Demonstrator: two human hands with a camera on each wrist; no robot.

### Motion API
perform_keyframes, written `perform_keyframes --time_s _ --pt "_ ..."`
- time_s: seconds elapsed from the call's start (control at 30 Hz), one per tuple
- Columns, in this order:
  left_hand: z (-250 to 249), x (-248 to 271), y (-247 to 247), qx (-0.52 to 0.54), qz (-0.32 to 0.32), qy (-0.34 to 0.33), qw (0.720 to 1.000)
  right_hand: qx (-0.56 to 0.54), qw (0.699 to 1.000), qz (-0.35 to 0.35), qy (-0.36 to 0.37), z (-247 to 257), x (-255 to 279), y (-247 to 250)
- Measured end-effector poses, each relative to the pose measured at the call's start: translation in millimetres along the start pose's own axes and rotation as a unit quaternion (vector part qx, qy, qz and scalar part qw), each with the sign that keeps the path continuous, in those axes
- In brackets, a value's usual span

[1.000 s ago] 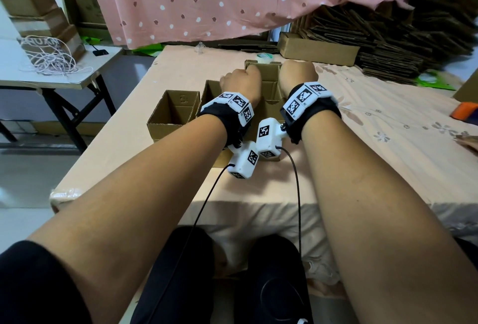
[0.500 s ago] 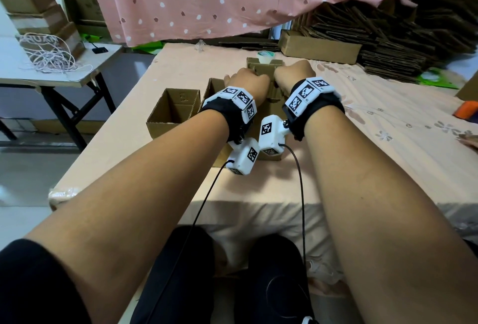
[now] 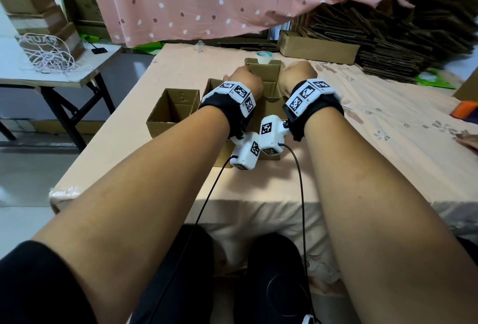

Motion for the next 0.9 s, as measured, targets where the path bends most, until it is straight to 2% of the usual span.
perform_keyframes --time_s 0.17,0.27,0.47,0.57,0.67,0.73,0.9 --pt "6 -14 -7 -0.007 -0.026 0.021 0.999 0.011 1.000 -0.006 -0.008 -1 -1 0" --pt "5 -12 -4 -0.017 -0.034 0.013 0.999 0.027 0.999 -0.032 -0.017 -1 -2 0" --pt "2 -13 -3 -0.037 -0.034 -0.008 0.999 0.053 0.998 -0.038 -0.001 2 3 -3" --pt "4 -15 -3 -0.021 -0.040 -0.004 0.999 0.128 0.987 -0.057 0.084 15 13 -9" --pt "8 -19 -5 -0.005 -0.037 -0.004 0.999 0.184 0.951 -0.126 0.214 31 32 -12" --pt "10 -20 -3 0.002 -0.039 -0.006 0.999 0.220 0.934 -0.137 0.246 31 38 -14" --pt "4 -19 -3 -0.016 -0.031 -0.026 0.999 0.267 0.916 -0.092 0.286 20 41 -17"
Point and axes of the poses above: each hand's wrist, its own x-axis away from the middle knuckle, its own y-axis out of the back of the hand, z = x × y, the point moved 7 cm from there along -x, towards the middle knuckle, and after that the axes turned 4 degrees about -y, right-handed, at the moved point
